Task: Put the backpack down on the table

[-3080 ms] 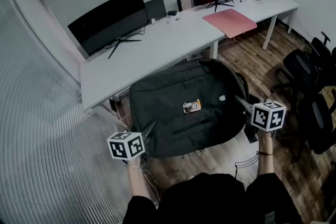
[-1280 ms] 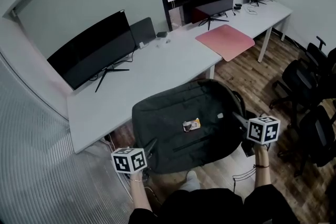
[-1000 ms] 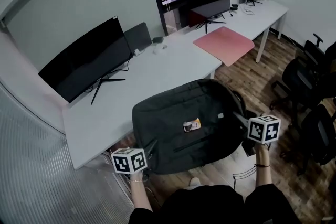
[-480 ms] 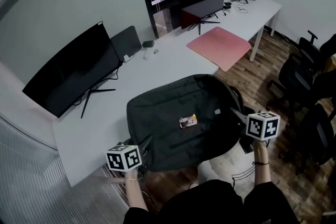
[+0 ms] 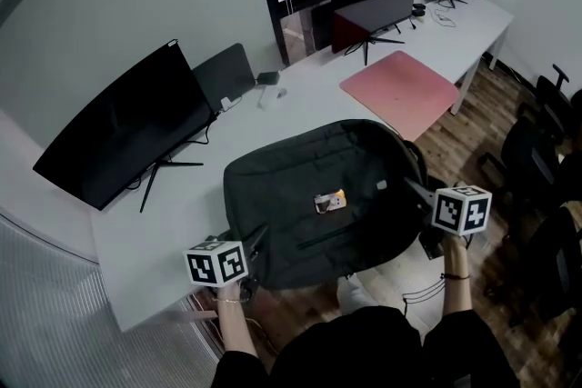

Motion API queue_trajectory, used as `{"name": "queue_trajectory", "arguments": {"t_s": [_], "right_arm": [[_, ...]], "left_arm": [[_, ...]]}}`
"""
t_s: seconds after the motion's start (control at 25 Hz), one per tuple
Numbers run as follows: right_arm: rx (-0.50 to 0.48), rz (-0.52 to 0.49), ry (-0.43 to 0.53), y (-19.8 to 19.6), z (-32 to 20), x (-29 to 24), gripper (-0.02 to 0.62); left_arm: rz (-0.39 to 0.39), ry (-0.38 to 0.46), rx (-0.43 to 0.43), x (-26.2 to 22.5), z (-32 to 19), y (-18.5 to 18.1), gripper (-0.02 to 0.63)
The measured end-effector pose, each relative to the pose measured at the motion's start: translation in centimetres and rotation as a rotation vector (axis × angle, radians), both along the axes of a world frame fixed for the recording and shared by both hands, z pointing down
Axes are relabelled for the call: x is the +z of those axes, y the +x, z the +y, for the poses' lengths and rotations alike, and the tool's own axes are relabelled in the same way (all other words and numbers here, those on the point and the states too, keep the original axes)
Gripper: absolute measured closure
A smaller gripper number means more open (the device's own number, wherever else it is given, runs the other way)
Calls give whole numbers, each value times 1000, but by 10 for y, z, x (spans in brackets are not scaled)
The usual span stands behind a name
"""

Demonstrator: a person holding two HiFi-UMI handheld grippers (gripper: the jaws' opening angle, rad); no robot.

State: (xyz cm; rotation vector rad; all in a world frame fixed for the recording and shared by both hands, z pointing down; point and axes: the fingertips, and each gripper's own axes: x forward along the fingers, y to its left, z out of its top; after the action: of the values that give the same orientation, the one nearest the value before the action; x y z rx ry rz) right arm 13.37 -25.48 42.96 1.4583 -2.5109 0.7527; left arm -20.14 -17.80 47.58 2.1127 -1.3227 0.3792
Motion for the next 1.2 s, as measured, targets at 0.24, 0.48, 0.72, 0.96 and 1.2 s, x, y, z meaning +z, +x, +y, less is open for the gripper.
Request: {"name": "queue_trajectory", "arguments": {"t_s": [0.24,0.48,0.72,0.96,1.2], "right_arm": [[-57,-8,-5,-5,-72,-13,437],[-93,-10,-41,-9,-132,-8,439],[-126,0,-72,-15,-174,-7,439],[-152,18,-126,-30,-215,2,439],[-162,29,-181,-42,-254,18,439]], "left_arm": [[8,-4,-44,-12,-57,-1,448],[7,-36,-72,-11,-104,-1,448],[45,-63,-79,-3,-138,-3,448],[82,-121,-92,13,-167,-11,448],[91,-177,-91,27,-201,-22,448]]}}
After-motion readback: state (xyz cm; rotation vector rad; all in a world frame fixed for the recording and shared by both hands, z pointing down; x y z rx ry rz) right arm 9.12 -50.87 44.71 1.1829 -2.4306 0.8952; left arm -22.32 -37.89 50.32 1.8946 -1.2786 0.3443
